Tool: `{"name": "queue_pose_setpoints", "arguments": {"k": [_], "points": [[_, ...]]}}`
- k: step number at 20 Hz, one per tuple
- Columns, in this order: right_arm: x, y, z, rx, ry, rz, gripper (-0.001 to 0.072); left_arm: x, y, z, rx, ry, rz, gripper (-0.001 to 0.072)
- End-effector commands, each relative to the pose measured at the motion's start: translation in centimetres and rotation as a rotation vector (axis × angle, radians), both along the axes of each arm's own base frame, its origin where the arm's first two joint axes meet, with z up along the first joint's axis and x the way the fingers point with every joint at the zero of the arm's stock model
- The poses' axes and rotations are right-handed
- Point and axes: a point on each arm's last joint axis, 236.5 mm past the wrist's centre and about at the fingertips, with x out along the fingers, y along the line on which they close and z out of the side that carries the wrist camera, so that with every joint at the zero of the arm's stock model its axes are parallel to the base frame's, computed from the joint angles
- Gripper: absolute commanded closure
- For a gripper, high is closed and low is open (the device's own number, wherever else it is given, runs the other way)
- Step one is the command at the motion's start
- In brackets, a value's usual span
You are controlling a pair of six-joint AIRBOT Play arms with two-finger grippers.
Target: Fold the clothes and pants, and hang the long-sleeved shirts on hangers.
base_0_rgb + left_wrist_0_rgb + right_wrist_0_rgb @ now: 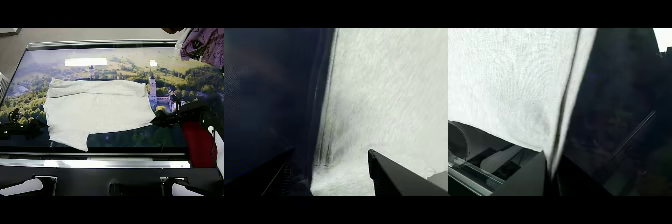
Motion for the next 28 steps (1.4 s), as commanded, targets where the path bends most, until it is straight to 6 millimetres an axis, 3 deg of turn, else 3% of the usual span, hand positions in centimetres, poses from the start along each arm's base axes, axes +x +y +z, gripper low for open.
{"name": "queue_pose_setpoints", "arguments": {"k": [1,7,8,9,11,12,16,19,20,22,24,26,28], "points": [[0.1,0.1,0.1,0.005,0.000,-0.007,0.0681,-0.3,-1.4,-0.5,-0.004,0.004,-0.043,0.0171],[0.1,0.1,0.1,0.005,0.000,-0.010,0.0681,-1.2,-3.1,-1.1,-0.024,0.033,-0.076,0.0173],[0.2,0.1,0.1,0.004,-0.001,-0.011,0.0681,-1.3,-3.2,-1.2,-0.025,0.034,-0.079,0.0203],[0.2,0.1,0.1,0.004,-0.001,-0.011,0.0681,-1.3,-3.3,-1.1,-0.031,0.035,-0.079,0.0310],[0.2,0.1,0.1,0.004,-0.001,-0.010,0.0682,-1.4,-3.5,-1.0,-0.039,0.038,-0.085,0.0620],[0.2,0.1,0.1,0.004,-0.001,-0.010,0.0682,-1.5,-3.6,-0.9,-0.046,0.038,-0.089,0.0685],[0.2,1.2,0.9,-0.003,-0.032,0.025,0.0683,-0.1,-4.0,0.3,-0.079,-0.005,-0.055,0.0687],[3.4,3.2,3.9,-0.052,-0.180,0.057,0.0684,3.1,-3.9,3.2,-0.040,-0.085,-0.069,0.0689],[5.4,3.4,5.9,-0.081,-0.246,0.046,0.0684,5.2,-3.7,5.2,-0.011,-0.136,-0.076,0.0689],[9.7,3.1,11.5,-0.154,-0.400,0.012,0.0684,10.1,-3.1,11.3,0.064,-0.283,-0.090,0.0689],[13.2,2.2,19.6,-0.208,-0.584,-0.028,0.0684,14.4,-2.0,20.1,0.196,-0.455,-0.109,0.0690],[14.5,1.0,29.0,-0.243,-0.757,-0.089,0.0684,16.5,-0.5,30.3,0.379,-0.617,-0.088,0.0690],[13.1,0.0,38.0,-0.292,-0.930,-0.134,0.0684,15.4,0.6,40.5,0.552,-0.771,-0.044,0.0690]]}}
